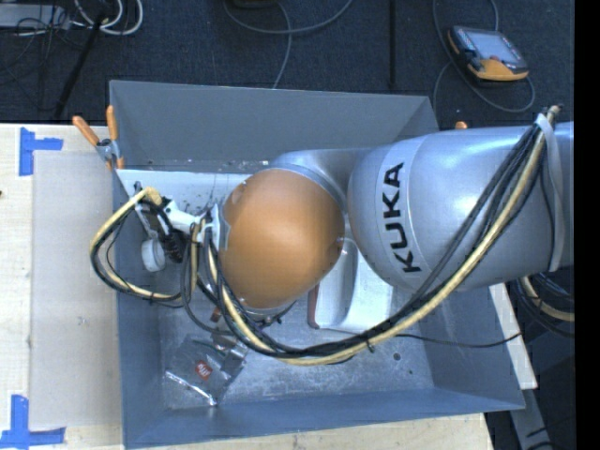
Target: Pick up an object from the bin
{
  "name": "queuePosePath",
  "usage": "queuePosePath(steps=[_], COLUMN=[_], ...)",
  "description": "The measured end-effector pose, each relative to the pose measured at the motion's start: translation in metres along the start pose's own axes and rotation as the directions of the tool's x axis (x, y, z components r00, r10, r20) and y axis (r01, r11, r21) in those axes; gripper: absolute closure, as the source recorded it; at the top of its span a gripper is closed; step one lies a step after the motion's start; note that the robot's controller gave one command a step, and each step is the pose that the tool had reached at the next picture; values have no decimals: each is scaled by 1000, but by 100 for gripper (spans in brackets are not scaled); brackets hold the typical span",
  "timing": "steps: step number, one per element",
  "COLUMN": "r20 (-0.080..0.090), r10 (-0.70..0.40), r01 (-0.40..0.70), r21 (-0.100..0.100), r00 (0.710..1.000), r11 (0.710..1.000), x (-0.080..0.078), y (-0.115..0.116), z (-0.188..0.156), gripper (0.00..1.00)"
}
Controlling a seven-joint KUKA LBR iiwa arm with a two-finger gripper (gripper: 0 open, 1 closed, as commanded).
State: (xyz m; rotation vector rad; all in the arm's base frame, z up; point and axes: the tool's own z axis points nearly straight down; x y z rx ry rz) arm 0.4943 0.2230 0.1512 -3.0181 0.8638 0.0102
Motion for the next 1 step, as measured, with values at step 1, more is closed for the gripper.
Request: queuePosePath(steps=[1], r20=[-7], r10=[-202], r01=[202], r21=[2], r00=[979], r11=[979], x=[14], y=[8], z=[-130], gripper=[100])
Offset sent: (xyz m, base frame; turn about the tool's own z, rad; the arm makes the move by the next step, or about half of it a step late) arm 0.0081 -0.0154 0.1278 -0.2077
